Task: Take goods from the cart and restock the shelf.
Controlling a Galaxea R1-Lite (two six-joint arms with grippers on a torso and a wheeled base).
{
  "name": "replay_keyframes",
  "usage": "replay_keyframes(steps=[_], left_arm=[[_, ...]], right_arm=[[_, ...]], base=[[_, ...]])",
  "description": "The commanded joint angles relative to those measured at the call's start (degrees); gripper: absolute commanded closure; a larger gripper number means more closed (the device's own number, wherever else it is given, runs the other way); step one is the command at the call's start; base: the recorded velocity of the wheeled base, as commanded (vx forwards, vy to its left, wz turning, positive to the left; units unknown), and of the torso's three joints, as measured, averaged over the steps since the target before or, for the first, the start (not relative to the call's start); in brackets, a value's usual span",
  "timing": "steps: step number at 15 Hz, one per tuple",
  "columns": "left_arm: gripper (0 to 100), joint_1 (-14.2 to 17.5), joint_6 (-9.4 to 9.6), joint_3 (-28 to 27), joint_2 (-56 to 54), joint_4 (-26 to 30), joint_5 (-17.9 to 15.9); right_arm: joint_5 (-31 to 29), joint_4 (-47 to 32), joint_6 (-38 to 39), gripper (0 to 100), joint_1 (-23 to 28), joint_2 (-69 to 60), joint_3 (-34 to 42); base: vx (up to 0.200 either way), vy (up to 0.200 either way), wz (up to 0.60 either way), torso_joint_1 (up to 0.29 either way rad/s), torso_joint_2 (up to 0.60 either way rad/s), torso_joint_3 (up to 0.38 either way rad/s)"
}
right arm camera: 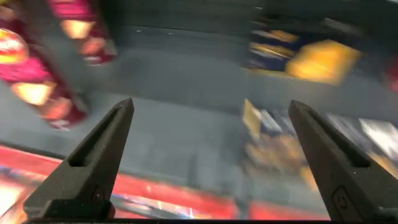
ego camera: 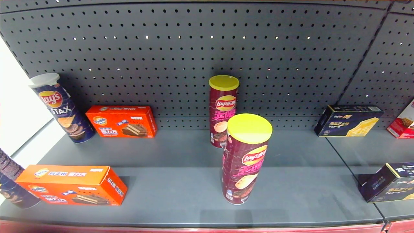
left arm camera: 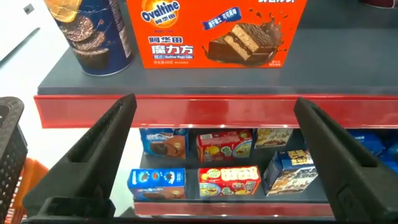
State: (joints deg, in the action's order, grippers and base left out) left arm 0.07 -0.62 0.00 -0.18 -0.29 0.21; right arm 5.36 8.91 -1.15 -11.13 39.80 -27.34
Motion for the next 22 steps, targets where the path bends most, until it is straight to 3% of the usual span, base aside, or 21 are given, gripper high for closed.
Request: replay_keyframes(steps=[1, 5, 8, 12, 22], left_arm=[[0, 0.0, -0.08, 0.0, 0.2, -0.1, 0.1], [0, 0.0, -0.08, 0.0, 0.2, -0.1, 0.2], [0, 0.0, -0.08, 0.0, 0.2, -0.1, 0.1], [0, 0.0, -0.08, 0.0, 0.2, -0.1, 0.1], [0, 0.0, 0.01, 0.0, 0.2, -0.1, 0.0]], right_arm=[[1.2, 8.0, -1.0, 0, -10.2, 20.5, -3.1], [1.6, 10.5, -1.1, 0, -14.9, 28.0, -3.2], [0.3, 23.3, -1.1, 0, -15.3, 35.7, -2.5], [0.1, 23.8, -1.1, 0, -19.8, 39.0, -2.9], [0.0, 24.2, -1.2, 0, -21.3, 47.6, -9.1]], base=[[0.0, 0.0, 0.0, 0.0, 0.0, 0.0], [0.0, 0.0, 0.0, 0.0, 0.0, 0.0], [0.0, 0.0, 0.0, 0.0, 0.0, 0.0], [0.0, 0.0, 0.0, 0.0, 0.0, 0.0], [0.0, 0.0, 0.0, 0.0, 0.0, 0.0]])
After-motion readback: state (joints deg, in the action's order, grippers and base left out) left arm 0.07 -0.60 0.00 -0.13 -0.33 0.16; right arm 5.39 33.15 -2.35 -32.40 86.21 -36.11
